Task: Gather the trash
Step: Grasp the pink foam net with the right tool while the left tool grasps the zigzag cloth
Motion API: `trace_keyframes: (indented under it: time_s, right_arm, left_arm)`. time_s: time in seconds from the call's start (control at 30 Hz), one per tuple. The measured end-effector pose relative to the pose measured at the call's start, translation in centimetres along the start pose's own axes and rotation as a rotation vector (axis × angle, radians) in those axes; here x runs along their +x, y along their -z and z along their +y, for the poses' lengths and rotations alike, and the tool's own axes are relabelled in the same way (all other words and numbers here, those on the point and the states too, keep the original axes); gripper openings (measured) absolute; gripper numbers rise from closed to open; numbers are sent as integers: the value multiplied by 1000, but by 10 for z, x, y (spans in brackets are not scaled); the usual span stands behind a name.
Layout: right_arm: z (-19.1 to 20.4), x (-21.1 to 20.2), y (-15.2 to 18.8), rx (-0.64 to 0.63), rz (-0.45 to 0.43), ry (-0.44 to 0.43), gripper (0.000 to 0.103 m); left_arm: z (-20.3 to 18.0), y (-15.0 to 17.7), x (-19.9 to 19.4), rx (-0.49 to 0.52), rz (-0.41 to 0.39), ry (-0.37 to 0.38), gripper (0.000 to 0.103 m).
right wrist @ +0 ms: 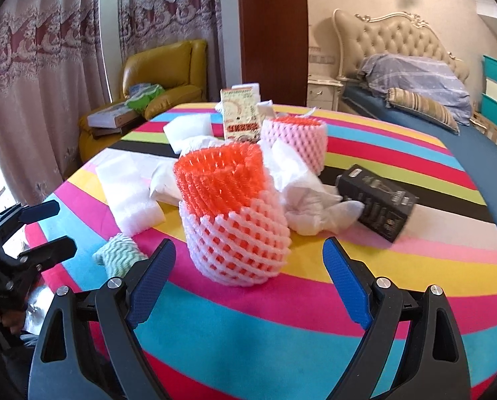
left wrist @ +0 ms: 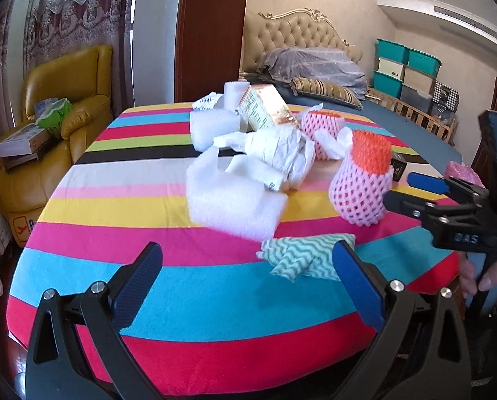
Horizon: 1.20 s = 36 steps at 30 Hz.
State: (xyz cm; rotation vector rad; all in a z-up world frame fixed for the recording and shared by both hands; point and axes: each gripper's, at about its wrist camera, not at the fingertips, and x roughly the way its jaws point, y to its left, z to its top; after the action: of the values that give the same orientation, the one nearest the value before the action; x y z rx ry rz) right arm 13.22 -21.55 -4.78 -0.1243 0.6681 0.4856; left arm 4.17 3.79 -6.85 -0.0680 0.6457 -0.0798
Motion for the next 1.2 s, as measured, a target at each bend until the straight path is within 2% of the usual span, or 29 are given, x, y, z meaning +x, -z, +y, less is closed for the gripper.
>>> trace_keyframes:
  time_s: [0.1,0.17,0.23,0.27,0.33,0.43,0.63,0.73,0.83,0.9,0.97,1.2]
  right_arm:
    - [1,15,-2,-7,27,-3,82]
    - [1,25,-2,-9,46,-6,77]
    - [0,29,-1,-9,48,-25,61]
    - [-1,29,-1,-7,43,-34,60]
    - [-3,25,-2,-9,22,-30,46]
    - [-7,18,-1,-15,-3,-19,36]
    - [-16,3,2,12,-21,-20,35]
    - [-22,-3,4,31,-28,-22,35]
    - [-27,-9,6,48,-39,-19,35]
    - [-31,-12,8,59,-45,-14,35]
    - [-34,-15,10,66,-49,-11,35]
    - [-39,-29,17,85,-66,1,34]
  left_arm:
    - [-3,2,7,12,27,13,98]
    - [-8,3,11,34,48,32,98]
    - [-16,5,16,69,62,43,98]
    - [-19,5,18,83,65,45,98]
    - [-26,5,20,110,70,49,98]
    - [-33,3,26,141,74,59,98]
    - [-47,-6,47,192,79,65,94]
    - [-53,-7,58,212,104,97,88]
    - [-61,-7,65,248,109,119,74]
    - [-66,-8,68,265,113,145,52]
    - [-70,-9,69,281,110,164,39]
    - [-78,-12,52,317,30,148,36]
